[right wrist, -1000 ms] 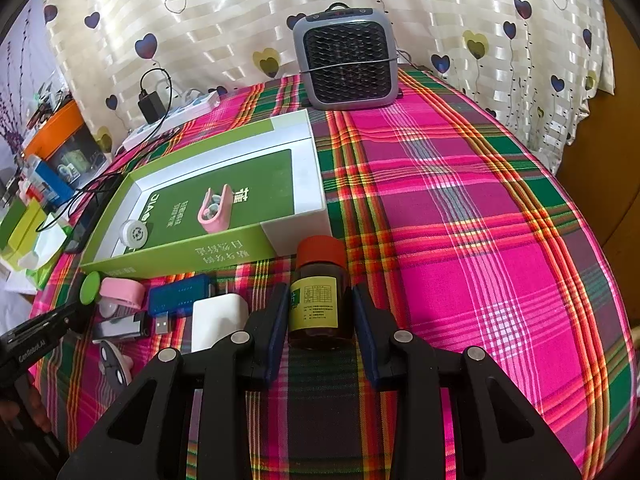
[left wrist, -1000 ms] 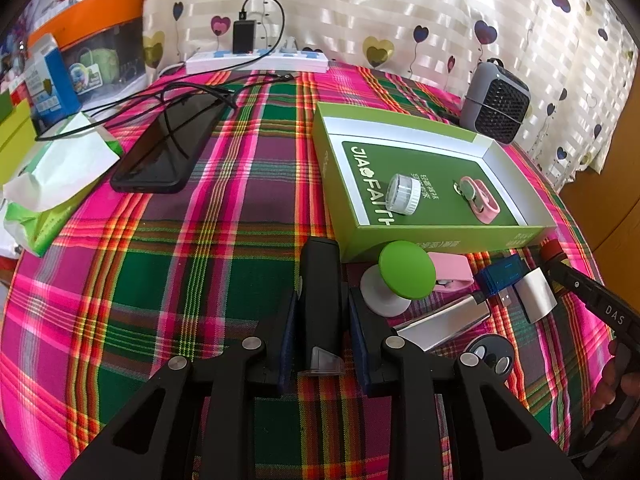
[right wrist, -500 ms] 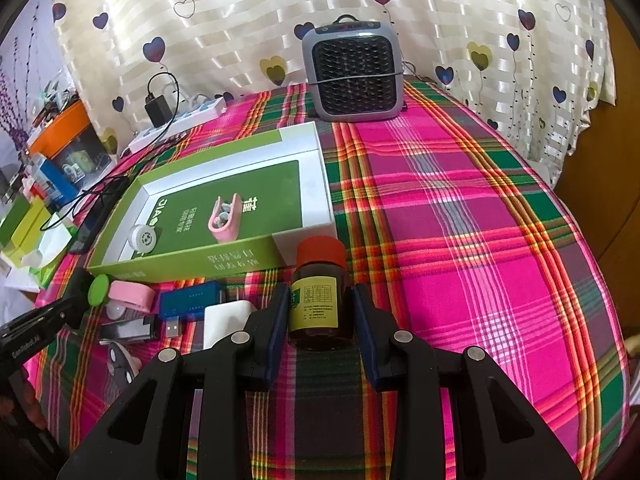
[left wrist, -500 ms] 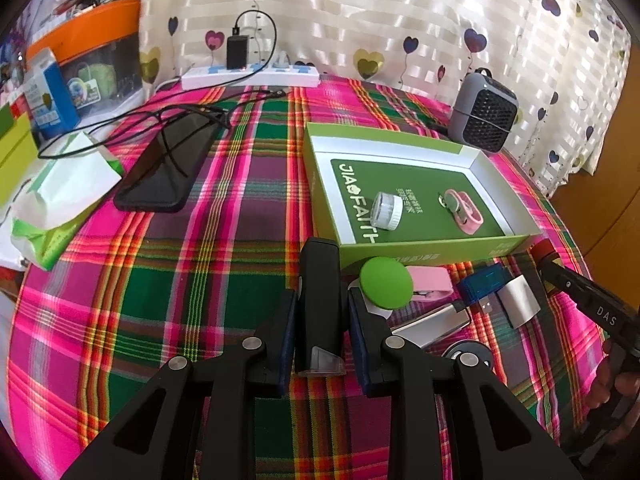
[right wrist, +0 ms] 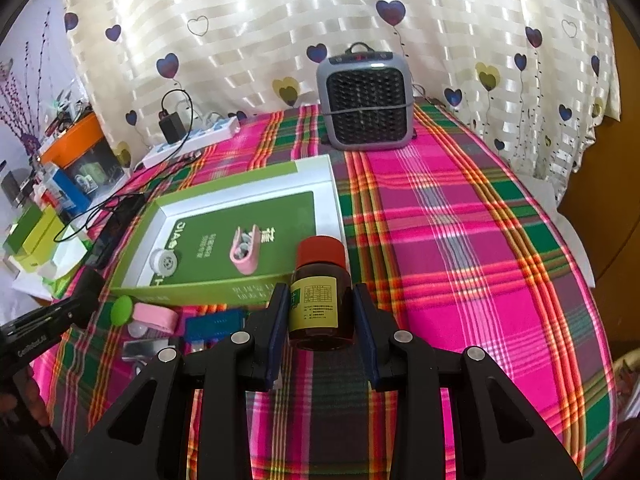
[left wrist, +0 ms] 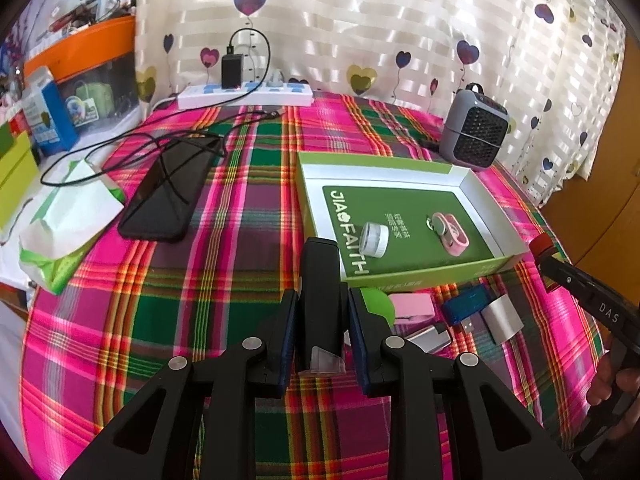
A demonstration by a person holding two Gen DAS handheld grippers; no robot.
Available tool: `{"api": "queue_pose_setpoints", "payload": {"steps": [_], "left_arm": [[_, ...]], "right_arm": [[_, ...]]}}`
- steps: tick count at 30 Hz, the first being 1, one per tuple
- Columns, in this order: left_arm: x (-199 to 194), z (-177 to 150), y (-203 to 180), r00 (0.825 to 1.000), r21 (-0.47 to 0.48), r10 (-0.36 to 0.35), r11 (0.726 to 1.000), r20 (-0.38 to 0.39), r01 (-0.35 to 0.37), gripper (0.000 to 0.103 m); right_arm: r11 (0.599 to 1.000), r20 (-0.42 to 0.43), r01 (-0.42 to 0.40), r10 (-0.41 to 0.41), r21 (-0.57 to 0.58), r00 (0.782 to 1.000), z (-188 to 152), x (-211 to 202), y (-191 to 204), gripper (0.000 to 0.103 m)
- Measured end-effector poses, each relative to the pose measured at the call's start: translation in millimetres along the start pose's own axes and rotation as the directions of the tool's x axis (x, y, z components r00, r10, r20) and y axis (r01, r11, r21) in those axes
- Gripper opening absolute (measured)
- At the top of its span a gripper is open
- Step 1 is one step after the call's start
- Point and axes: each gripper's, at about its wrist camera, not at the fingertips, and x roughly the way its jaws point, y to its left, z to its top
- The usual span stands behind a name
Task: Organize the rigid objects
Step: 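Lift the brown bottle with the right gripper while the left lifts the black stapler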
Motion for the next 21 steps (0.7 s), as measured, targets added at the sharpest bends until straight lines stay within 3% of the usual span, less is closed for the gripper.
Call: {"api": "queue_pose_setpoints", "payload": {"steps": [21], "left_arm": [[19.0,36.2,-14.8,0.998,0.032,-0.060,0.998,-0.002,0.060,0.024]], "right_arm": [[0.998,-0.006,-0.046,0.046,-0.040,0.999,32.3,15.8,15.5,0.033]]}}
